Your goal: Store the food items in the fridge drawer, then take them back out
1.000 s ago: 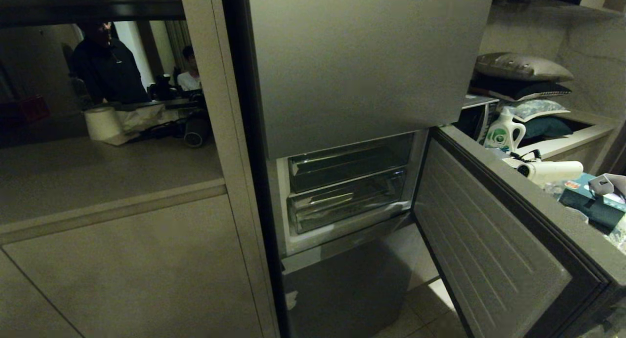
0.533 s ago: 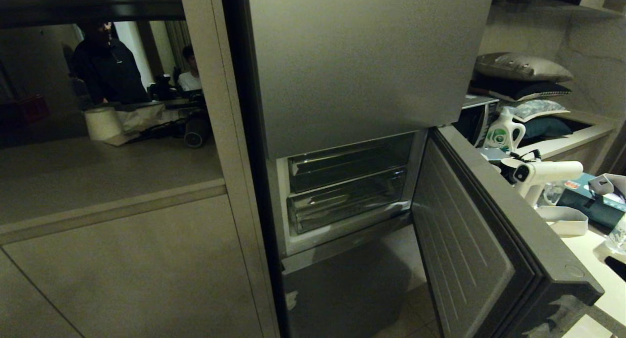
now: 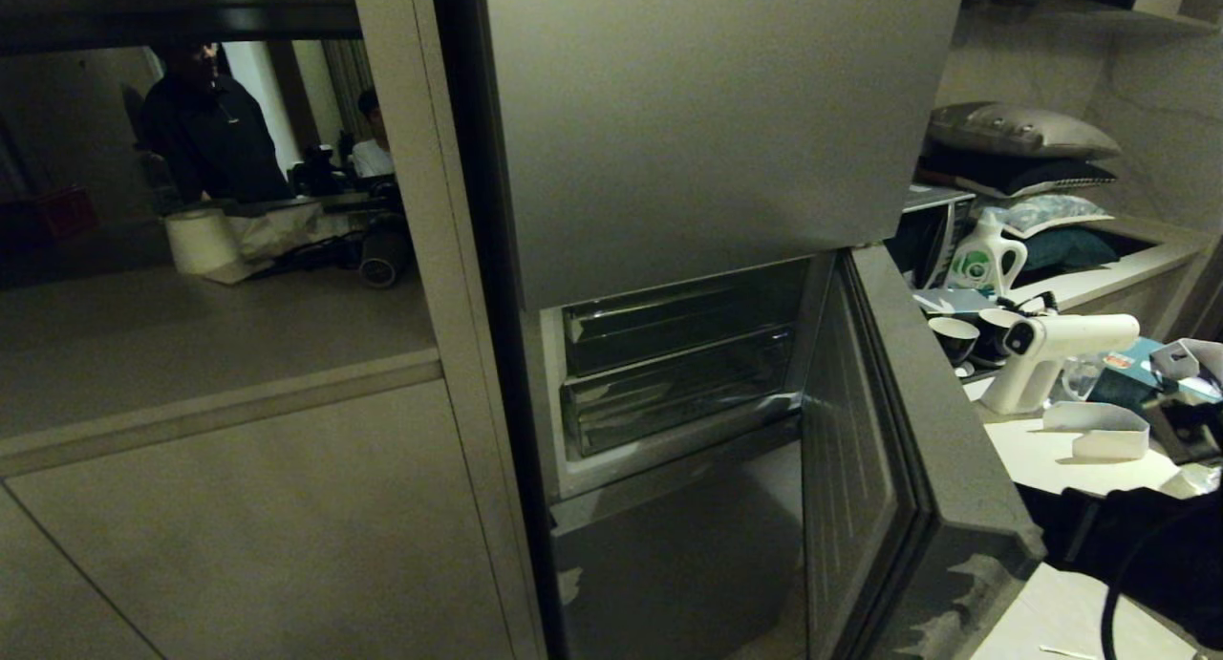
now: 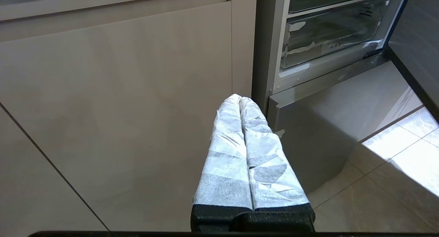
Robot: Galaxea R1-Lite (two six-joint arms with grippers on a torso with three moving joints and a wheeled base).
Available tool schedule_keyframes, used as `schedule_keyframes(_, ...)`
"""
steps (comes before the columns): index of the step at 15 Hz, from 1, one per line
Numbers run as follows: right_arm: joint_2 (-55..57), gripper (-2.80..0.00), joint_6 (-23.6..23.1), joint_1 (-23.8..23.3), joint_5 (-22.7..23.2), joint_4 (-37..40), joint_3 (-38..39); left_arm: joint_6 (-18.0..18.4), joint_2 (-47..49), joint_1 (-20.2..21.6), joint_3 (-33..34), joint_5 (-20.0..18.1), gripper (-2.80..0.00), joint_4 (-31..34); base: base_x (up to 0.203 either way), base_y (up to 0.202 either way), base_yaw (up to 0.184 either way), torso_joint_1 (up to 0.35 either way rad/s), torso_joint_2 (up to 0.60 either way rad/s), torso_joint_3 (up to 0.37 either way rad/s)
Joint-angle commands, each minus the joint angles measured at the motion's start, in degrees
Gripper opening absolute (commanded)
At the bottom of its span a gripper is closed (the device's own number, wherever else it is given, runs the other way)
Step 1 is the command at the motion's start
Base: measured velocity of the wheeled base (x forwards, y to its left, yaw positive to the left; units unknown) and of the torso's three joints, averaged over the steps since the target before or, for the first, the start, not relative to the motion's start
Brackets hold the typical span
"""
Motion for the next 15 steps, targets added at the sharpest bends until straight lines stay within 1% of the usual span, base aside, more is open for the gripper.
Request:
schedule_keyframes(1, 11.75, -2.8, 0.03, 2.01, 2.39, -4.38, -4.27, 0.0, 0.08, -0.02, 0.0, 0.0, -2.8, 0.01, 0.0, 0.0, 0.0, 0.0, 0.0, 0.0)
schedule_keyframes(2, 13.91, -2.8, -0.03, 2.22, 4.12, -5.23, -6.23, 0.0, 0.08, -0.02, 0.0, 0.0, -2.8, -0.07, 0.0, 0.0, 0.0, 0.0, 0.0, 0.0)
schedule_keyframes(3, 16.01, -2.8, -0.18, 2.34, 6.84, -5.67, -8.66, 0.0, 0.08, -0.02, 0.0, 0.0, -2.8, 0.02, 0.0, 0.0, 0.0, 0.0, 0.0, 0.0)
schedule_keyframes(5, 20.49, -2.8, -0.69, 2.66, 13.4, -5.92, -14.2, 0.0, 0.08, -0.02, 0.0, 0.0, -2.8, 0.02, 0.0, 0.0, 0.0, 0.0, 0.0, 0.0)
schedule_keyframes(6, 22.81, -2.8, -1.34, 3.17, 15.73, -5.92, -17.46, 0.0, 0.08, -0.02, 0.0, 0.0, -2.8, 0.02, 0.0, 0.0, 0.0, 0.0, 0.0, 0.0)
schedule_keyframes(7, 25.18, -2.8, -2.19, 4.0, 16.91, -5.9, -20.39, 0.0, 0.08, -0.02, 0.0, 0.0, -2.8, 0.02, 0.0, 0.0, 0.0, 0.0, 0.0, 0.0)
schedule_keyframes(10, 35.13, -2.8, -4.1, 6.63, 17.64, -5.86, -30.48, 0.0, 0.08, -0.02, 0.0, 0.0, -2.8, 0.02, 0.0, 0.0, 0.0, 0.0, 0.0, 0.0)
schedule_keyframes(15, 48.33, -2.8, -4.74, 10.65, 18.1, -6.93, -48.29, 0.0, 0.08, -0.02, 0.0, 0.0, -2.8, 0.02, 0.0, 0.0, 0.0, 0.0, 0.0, 0.0)
